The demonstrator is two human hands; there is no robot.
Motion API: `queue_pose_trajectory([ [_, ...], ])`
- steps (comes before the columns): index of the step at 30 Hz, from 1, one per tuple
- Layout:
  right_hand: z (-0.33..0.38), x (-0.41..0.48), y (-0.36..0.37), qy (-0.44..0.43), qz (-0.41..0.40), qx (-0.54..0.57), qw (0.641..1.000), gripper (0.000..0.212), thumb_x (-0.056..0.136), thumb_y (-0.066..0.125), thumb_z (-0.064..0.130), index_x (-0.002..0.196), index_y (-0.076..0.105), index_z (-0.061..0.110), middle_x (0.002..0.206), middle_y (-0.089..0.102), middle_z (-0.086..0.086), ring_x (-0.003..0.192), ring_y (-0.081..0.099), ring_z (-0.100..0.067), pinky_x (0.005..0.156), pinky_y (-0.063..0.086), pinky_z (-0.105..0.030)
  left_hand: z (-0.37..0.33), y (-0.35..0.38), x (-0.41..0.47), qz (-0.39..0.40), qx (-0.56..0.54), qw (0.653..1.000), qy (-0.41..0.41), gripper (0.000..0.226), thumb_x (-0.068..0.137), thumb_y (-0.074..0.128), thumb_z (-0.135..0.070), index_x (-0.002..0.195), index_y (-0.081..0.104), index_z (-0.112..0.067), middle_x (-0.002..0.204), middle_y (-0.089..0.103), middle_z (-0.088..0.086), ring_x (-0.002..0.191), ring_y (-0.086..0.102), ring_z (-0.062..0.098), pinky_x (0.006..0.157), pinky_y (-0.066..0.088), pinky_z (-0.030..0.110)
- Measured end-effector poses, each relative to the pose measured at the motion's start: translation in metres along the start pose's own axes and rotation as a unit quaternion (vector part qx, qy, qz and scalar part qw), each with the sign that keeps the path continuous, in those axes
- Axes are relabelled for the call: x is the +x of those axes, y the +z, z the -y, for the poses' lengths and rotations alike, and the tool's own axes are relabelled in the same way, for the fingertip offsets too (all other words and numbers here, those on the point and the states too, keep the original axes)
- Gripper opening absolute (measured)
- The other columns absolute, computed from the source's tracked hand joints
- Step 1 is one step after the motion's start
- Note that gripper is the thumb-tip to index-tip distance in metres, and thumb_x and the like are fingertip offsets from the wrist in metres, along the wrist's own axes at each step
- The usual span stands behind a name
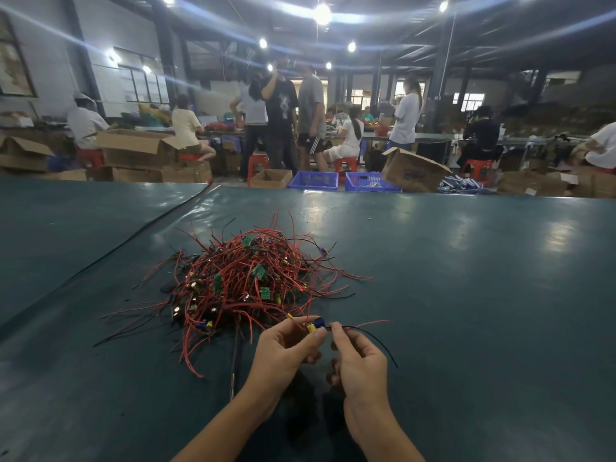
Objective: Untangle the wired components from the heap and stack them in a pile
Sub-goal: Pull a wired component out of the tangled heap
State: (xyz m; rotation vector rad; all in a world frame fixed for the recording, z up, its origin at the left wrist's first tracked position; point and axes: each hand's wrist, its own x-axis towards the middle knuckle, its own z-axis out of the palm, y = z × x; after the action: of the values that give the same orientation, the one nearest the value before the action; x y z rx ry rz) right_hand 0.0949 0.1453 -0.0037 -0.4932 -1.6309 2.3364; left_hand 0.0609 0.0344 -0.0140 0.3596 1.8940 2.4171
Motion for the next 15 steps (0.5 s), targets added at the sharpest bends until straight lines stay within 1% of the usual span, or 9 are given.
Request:
queue_pose_trajectory([
  [2,-0.0010,0.0006,0.0003,0.010,0.003,-0.001,1.000,0.022,0.089,0.070,0.025,0.067,0.075,0.024,0.074,0.069,-0.016,0.065,0.060,-0.025,0.062,0.055,-0.047,-0.0008,0.0000,-0.0001,-0.009,-0.010,1.000,0.000,0.031,0.070,0.075,-0.040,0.096,0.075,-0.025,0.078,0.073,0.005,0.063,0.067,0.014,0.058,0.053,0.023],
  [3,-0.0009,0.0006,0.0002,0.012,0.002,0.000,1.000,0.023,0.089,0.070,0.024,0.066,0.074,0.023,0.074,0.068,-0.018,0.067,0.059,-0.029,0.065,0.055,-0.049,-0.0012,-0.0003,-0.0002,-0.011,-0.004,1.000,0.001,0.027,0.073,0.071,-0.039,0.096,0.075,-0.026,0.080,0.074,0.006,0.066,0.069,0.016,0.059,0.054,0.024],
  [4,-0.0009,0.0007,-0.0006,0.012,0.000,0.003,1.000,0.025,0.089,0.070,0.023,0.064,0.074,0.020,0.069,0.066,-0.016,0.064,0.058,-0.027,0.061,0.052,-0.045,-0.0012,-0.0007,-0.0003,-0.014,0.013,1.000,0.009,0.023,0.076,0.069,-0.037,0.096,0.075,-0.027,0.083,0.074,0.007,0.071,0.071,0.019,0.062,0.055,0.025],
  [6,-0.0010,0.0007,-0.0026,-0.001,-0.009,0.001,1.000,0.027,0.089,0.069,0.021,0.062,0.071,0.015,0.059,0.062,-0.006,0.052,0.053,-0.016,0.048,0.045,-0.031,-0.0006,-0.0004,-0.0010,-0.019,0.054,0.998,0.039,0.018,0.077,0.068,-0.035,0.092,0.074,-0.028,0.085,0.074,0.005,0.078,0.072,0.021,0.064,0.055,0.025],
  [7,-0.0008,-0.0001,-0.0032,-0.017,-0.014,-0.016,1.000,0.026,0.089,0.069,0.021,0.064,0.070,0.014,0.057,0.063,-0.003,0.047,0.052,-0.011,0.044,0.043,-0.026,0.0000,0.0000,-0.0012,-0.023,0.071,0.996,0.057,0.016,0.077,0.069,-0.034,0.091,0.074,-0.027,0.084,0.073,0.006,0.078,0.071,0.021,0.064,0.056,0.026],
  [8,-0.0008,-0.0012,-0.0035,-0.037,-0.020,-0.045,0.998,0.025,0.090,0.067,0.022,0.067,0.070,0.014,0.057,0.065,-0.001,0.045,0.053,-0.009,0.043,0.043,-0.025,0.0006,0.0008,-0.0010,-0.029,0.086,0.993,0.073,0.016,0.077,0.069,-0.033,0.090,0.073,-0.025,0.084,0.073,0.007,0.075,0.070,0.021,0.063,0.056,0.027],
  [11,-0.0020,-0.0028,-0.0030,-0.089,-0.043,-0.118,0.988,0.026,0.092,0.063,0.026,0.072,0.067,0.010,0.064,0.070,0.001,0.053,0.063,-0.007,0.048,0.054,-0.032,0.0010,0.0010,-0.0002,-0.052,0.109,0.987,0.104,0.018,0.076,0.070,-0.033,0.086,0.074,-0.019,0.086,0.075,0.002,0.071,0.071,0.017,0.060,0.056,0.024],
  [13,-0.0015,-0.0031,-0.0023,-0.084,-0.046,-0.096,0.991,0.023,0.094,0.061,0.023,0.078,0.067,0.008,0.068,0.072,0.001,0.060,0.069,-0.009,0.045,0.052,-0.028,0.0005,-0.0006,0.0008,-0.063,0.111,0.985,0.115,0.019,0.076,0.071,-0.030,0.086,0.073,-0.014,0.087,0.076,0.000,0.076,0.072,0.016,0.060,0.056,0.022],
  [15,-0.0001,-0.0022,-0.0020,-0.049,-0.047,-0.039,0.997,0.020,0.096,0.059,0.019,0.084,0.066,0.005,0.071,0.074,-0.002,0.065,0.073,-0.015,0.045,0.050,-0.022,0.0001,-0.0006,0.0015,-0.065,0.094,0.986,0.119,0.020,0.077,0.070,-0.026,0.087,0.072,-0.009,0.087,0.076,0.004,0.080,0.073,0.018,0.059,0.057,0.024],
])
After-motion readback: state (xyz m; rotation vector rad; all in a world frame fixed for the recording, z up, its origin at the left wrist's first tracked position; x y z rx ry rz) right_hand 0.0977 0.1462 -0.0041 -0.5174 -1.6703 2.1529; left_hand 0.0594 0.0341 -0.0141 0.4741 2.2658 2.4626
